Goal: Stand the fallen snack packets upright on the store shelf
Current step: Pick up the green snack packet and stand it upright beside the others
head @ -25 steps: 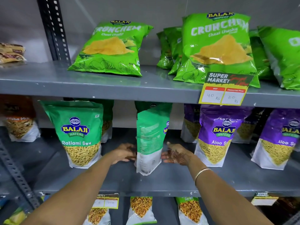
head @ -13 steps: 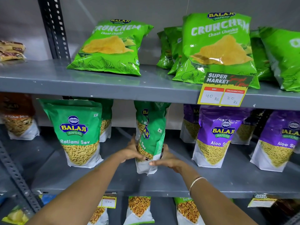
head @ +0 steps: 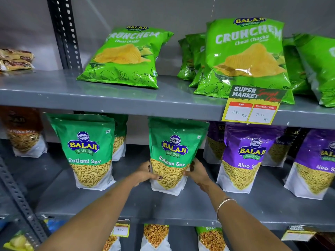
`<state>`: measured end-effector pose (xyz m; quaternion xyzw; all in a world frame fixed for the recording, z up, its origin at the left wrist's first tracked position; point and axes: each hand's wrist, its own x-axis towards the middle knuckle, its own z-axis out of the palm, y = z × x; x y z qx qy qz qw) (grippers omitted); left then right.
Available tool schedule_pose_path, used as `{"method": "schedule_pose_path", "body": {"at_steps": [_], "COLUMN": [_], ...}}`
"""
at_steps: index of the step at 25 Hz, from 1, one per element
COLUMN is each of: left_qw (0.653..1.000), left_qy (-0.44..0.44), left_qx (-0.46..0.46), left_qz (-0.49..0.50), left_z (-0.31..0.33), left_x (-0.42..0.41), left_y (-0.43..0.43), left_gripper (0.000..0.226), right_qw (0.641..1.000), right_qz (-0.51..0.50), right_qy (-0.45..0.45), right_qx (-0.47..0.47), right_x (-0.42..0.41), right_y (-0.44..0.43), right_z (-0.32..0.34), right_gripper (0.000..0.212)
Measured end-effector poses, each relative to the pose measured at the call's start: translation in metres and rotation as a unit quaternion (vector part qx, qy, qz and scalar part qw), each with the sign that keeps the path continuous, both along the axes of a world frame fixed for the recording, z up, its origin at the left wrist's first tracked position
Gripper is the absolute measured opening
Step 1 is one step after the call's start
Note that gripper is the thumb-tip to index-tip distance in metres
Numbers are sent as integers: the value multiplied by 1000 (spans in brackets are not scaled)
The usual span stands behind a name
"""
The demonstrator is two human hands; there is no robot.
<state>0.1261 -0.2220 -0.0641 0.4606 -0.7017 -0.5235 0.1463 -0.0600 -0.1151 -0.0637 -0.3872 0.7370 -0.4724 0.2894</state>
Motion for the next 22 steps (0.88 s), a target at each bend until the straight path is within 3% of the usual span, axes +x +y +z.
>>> {"method": "schedule_pose_path", "body": {"at_steps": [4, 6, 10, 16, 18, 20, 22], "left_qw": [998, 997, 993, 992, 994, 996, 990], "left_qy": [37, 57, 52, 43, 20, -32, -114], "left_qx": [-20, -19, -53, -73, -64, -51, -59], "left_qz": [46, 57, 88, 95, 92, 72, 62], "left_z": [-8, -9, -12, -8, -6, -5, -3], "left_x": [-6, -8, -14, -20, -16, -3, 27], "left_y": [10, 14, 20, 32, 37, 39, 35], "left_gripper": [64, 62, 62, 65, 66, 62, 30], "right_qw": [988, 985, 984, 987, 981, 961, 922], "right_qz": [93, 114, 128, 134, 166, 193, 201], "right_qy": [-119, -125, -119, -93, -85, -75, -36], "right_qx": [-4, -24, -42, -8, 48, 183, 328], "right_x": [-3, -5, -10, -13, -12, -17, -22], "right_y": [3, 4, 3, 5, 6, 12, 14], "right_z": [-2, -5, -3, 2, 9, 21, 30], "right_gripper": [79, 85, 70, 71, 46, 26, 50]}}
